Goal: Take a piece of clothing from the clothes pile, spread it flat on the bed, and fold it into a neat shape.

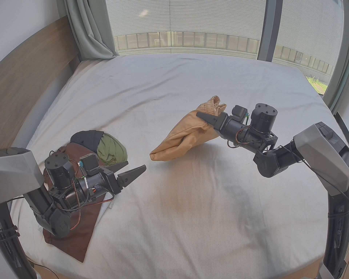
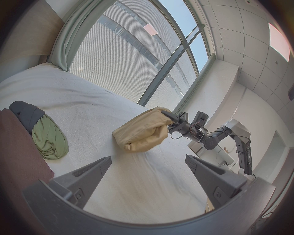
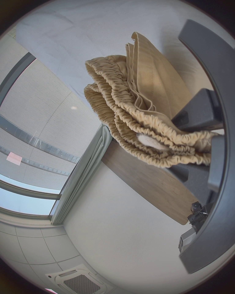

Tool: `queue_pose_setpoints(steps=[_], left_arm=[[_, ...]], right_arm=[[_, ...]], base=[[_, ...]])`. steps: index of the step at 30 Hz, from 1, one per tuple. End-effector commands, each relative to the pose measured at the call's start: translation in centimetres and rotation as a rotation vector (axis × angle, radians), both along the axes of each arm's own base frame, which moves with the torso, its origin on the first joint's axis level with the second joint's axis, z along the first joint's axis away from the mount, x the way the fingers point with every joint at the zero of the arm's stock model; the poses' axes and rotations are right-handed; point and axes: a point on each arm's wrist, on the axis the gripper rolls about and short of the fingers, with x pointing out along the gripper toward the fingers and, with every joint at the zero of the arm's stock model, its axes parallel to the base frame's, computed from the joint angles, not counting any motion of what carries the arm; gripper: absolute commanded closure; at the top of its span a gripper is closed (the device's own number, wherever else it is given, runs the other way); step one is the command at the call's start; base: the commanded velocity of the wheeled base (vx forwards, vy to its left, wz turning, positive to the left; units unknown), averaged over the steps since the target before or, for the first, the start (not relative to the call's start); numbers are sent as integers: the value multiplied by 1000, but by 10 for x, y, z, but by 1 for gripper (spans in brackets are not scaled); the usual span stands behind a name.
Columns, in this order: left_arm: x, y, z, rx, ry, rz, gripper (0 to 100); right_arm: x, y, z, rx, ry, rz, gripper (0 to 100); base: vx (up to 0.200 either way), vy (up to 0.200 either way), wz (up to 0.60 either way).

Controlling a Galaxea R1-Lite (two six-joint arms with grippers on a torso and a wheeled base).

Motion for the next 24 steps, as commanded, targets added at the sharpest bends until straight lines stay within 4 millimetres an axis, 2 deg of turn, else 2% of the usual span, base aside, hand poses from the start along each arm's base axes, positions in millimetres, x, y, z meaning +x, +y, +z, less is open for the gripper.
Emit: queue_pose_setpoints(steps=[1, 7, 9, 15, 19, 20, 21, 24], left_arm=[[0, 0, 0, 0, 3, -1, 0], [0, -1, -1, 1, 6, -3, 0], [0, 0, -2, 1, 7, -1, 0], [0, 0, -2, 2, 9, -3, 0], [0, -1, -3, -2, 12, -4, 0], [0, -1, -3, -2, 12, -4, 0], [0, -1, -1, -3, 10, -4, 0], [0, 0, -1, -4, 9, -3, 0]], right_arm=[[8, 4, 14, 13, -35, 2, 100], [14, 9, 35, 23, -59, 7, 100], [16, 10, 36, 21, -55, 7, 100], [28, 17, 13, 10, -26, 8, 100], [39, 16, -19, -9, 20, -3, 100], [40, 16, -21, -11, 24, -4, 100], [43, 13, -31, -18, 44, -12, 100], [48, -2, -43, -30, 75, -43, 100]], base=[[0, 0, 0], [0, 0, 0], [0, 0, 0], [0, 0, 0], [0, 0, 0], [0, 0, 0], [0, 0, 0], [0, 0, 0]])
